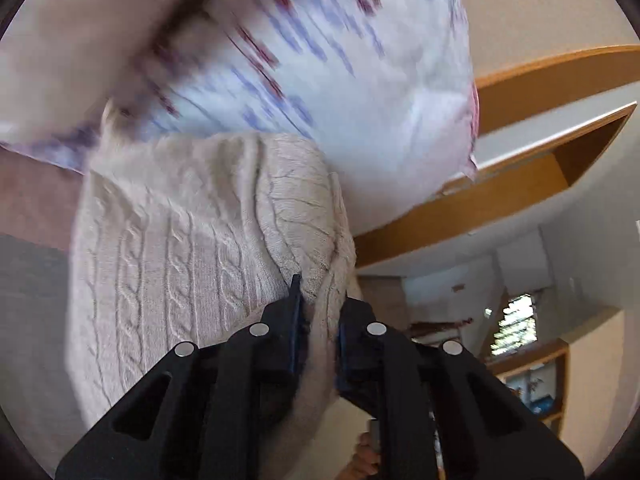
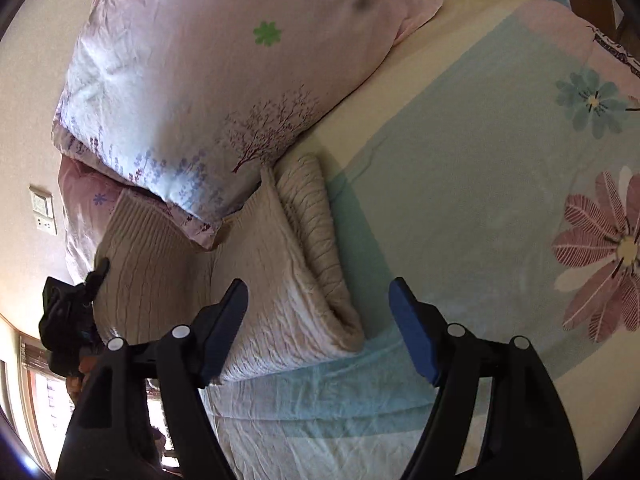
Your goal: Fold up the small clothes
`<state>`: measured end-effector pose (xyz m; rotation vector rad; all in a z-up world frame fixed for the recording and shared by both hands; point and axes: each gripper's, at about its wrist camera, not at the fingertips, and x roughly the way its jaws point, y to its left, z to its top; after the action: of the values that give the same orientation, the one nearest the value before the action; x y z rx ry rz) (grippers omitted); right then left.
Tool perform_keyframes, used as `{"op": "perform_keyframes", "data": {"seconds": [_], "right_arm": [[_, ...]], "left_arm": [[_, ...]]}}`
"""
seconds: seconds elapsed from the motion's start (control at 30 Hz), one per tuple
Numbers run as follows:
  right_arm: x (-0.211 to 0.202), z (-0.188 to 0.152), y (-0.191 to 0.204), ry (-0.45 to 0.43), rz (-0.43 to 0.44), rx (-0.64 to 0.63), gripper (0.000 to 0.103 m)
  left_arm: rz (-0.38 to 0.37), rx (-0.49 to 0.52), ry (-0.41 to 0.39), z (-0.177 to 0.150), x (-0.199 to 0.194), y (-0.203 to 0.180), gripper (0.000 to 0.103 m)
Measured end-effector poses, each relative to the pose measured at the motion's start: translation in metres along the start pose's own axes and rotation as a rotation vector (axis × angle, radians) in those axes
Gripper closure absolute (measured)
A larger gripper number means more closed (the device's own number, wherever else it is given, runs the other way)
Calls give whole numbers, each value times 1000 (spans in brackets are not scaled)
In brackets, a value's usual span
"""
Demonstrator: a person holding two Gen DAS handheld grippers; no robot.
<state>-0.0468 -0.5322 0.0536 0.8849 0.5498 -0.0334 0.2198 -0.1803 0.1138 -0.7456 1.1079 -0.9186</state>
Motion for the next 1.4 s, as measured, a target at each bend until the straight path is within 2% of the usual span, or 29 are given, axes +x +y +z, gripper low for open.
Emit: {"op": "perform_keyframes", "data": {"seconds": [0.07, 0.1, 0.13, 0.17, 0.2, 0.23, 0.3, 0.33, 0.4, 0.5, 0.57, 0.67, 0.7, 0.77, 0.8, 0.87, 0.93, 0.97, 1.03, 1.07, 1.1, 1.13, 1.17, 1.27, 1.33, 1.37, 1.4], "right_arm": [[-4, 10, -6, -13, -2, 10, 31], [-6, 14, -7, -17, 0, 12, 31], [-9, 20, -10, -20, 6, 13, 31], [-12, 24, -13, -20, 12, 15, 27], [-12, 30, -18, -15, 23, 24, 20], [-11, 35, -22, -4, 38, 38, 17], [1, 46, -31, 54, 91, 87, 14], [14, 52, -35, 108, 122, 113, 13], [38, 61, -39, 199, 135, 133, 13], [66, 68, -29, 266, 138, 90, 13], [80, 70, -18, 293, 164, 42, 12], [100, 71, 5, 337, 152, -58, 13], [105, 72, 11, 342, 140, -97, 26], [113, 73, 26, 335, 116, -174, 68], [113, 75, 35, 306, 118, -219, 72], [117, 81, 47, 291, 80, -265, 72], [123, 81, 48, 317, 6, -249, 51], [124, 79, 46, 331, -26, -237, 24], [117, 70, 43, 312, 3, -233, 20], [118, 65, 42, 305, 22, -241, 34], [121, 60, 42, 320, 52, -224, 60], [119, 59, 38, 303, 84, -177, 61], [113, 59, 41, 288, 108, -159, 67], [95, 48, 65, 277, 210, -178, 73], [97, 33, 91, 298, 246, -236, 75], [102, 25, 105, 300, 244, -272, 75], [110, 21, 115, 290, 195, -303, 71]], "left_arm": [[-116, -140, 132, 0, 54, 7, 88], [-166, -198, 163, -1, 66, 13, 88], [-229, -215, 158, 1, 69, 16, 88], [-222, -184, 134, 6, 62, 15, 88], [-172, -126, 100, 11, 52, 13, 85], [-122, -69, 70, 16, 40, 12, 79], [18, 8, 3, 23, 14, 17, 38], [107, 46, -32, 24, 1, 22, 35], [235, 83, -42, 20, -12, 36, 34], [402, 78, 29, 13, 3, 59, 31], [449, 77, 95, 2, 19, 71, 31], [448, 81, 139, -9, 43, 78, 28], [441, 82, 136, -11, 46, 79, 26], [431, 74, 136, -10, 55, 77, 26], [430, 78, 137, -10, 63, 76, 25], [440, 95, 137, -10, 69, 78, 25], [436, 93, 131, -12, 72, 79, 24], [433, 97, 122, -12, 78, 79, 24], [435, 113, 108, -16, 82, 78, 26], [420, 103, 103, -16, 87, 76, 36], [409, 91, 96, -18, 95, 77, 47], [387, 78, 87, -18, 95, 76, 54], [355, 68, 82, -18, 93, 75, 63], [263, 82, 59, -21, 60, 63, 66], [268, 129, 17, -27, 30, 55, 66], [293, 147, -2, -29, 16, 55, 64], [349, 162, -15, -29, 6, 57, 59]]}}
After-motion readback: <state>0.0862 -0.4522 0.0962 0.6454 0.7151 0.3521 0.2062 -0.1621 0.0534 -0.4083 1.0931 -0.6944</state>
